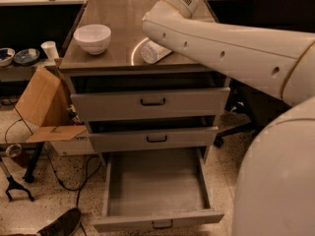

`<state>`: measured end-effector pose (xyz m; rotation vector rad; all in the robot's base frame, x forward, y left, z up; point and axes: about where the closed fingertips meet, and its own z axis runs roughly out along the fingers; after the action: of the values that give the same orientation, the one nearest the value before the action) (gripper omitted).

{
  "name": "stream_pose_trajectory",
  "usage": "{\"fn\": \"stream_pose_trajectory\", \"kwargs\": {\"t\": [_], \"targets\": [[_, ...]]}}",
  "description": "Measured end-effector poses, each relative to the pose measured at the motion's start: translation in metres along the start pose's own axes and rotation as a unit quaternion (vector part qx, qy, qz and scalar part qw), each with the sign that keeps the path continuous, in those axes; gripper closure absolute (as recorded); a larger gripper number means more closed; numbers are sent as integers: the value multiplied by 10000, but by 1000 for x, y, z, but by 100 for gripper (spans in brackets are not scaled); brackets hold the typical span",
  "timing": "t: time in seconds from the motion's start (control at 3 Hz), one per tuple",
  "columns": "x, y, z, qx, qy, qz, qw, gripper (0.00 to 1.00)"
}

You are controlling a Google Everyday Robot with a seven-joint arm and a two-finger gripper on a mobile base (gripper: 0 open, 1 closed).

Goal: Place blue plastic bottle into bottom drawer

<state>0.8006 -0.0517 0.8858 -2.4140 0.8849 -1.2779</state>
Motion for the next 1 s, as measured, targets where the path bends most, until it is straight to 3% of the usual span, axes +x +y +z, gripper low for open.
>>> {"fn": "stream_pose_trajectory", "kwargs": {"t": [0.67, 1.0], "targets": [[-8, -18, 0, 198, -11, -557, 9983, 0], [-16, -24, 1, 257, -86, -915, 9954, 0]]}}
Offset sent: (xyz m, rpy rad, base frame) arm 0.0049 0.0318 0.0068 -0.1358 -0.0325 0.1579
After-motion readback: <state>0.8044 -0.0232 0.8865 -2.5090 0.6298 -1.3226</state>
